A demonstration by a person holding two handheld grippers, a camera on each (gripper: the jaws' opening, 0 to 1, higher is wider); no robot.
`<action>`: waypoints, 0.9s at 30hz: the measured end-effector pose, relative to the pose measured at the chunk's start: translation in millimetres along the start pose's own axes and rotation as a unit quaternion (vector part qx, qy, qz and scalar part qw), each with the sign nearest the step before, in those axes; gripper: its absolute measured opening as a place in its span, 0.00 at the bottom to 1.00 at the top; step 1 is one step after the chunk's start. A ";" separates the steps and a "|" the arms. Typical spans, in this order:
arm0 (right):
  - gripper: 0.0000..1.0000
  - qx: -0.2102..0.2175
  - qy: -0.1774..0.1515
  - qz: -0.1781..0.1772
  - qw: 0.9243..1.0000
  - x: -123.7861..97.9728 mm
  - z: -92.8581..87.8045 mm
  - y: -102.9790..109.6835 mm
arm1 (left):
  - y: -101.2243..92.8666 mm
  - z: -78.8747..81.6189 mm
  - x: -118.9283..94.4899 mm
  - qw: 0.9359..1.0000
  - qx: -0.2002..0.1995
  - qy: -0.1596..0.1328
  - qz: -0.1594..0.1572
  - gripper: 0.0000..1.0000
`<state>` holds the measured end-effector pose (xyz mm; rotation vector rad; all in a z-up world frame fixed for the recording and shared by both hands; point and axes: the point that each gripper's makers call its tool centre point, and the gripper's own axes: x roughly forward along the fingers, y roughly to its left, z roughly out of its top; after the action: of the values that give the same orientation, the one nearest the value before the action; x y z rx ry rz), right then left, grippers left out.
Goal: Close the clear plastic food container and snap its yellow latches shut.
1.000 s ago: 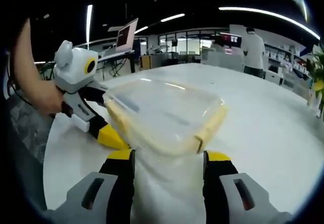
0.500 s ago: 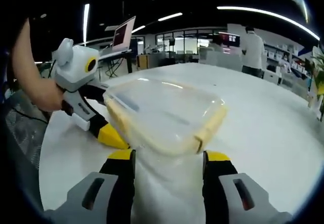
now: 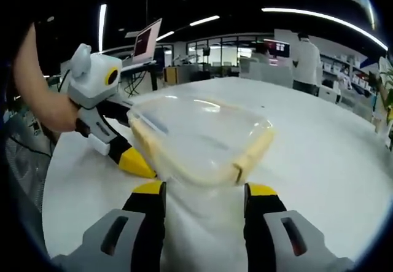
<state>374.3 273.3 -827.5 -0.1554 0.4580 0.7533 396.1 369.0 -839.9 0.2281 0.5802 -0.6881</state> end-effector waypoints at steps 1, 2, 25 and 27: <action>0.48 -0.002 0.002 0.000 1.000 2.2 1.4 -1.1 | 2.7 0.6 0.5 1.000 0.000 -0.001 -0.001 0.60; 0.47 -0.003 0.003 -0.001 1.000 3.6 2.0 -1.8 | 4.2 1.1 1.0 1.000 0.000 -0.001 -0.001 0.60; 0.47 -0.022 0.009 -0.012 1.000 38.8 21.9 -29.9 | 40.2 19.0 23.0 1.000 -0.004 -0.001 0.003 0.57; 0.47 -0.024 0.009 -0.012 1.000 40.7 22.6 -32.7 | 41.6 20.3 24.5 1.000 -0.006 0.000 0.004 0.56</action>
<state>430.6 281.7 -826.7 -0.2131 0.4542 0.7396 447.3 379.7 -836.9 0.2195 0.5821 -0.6766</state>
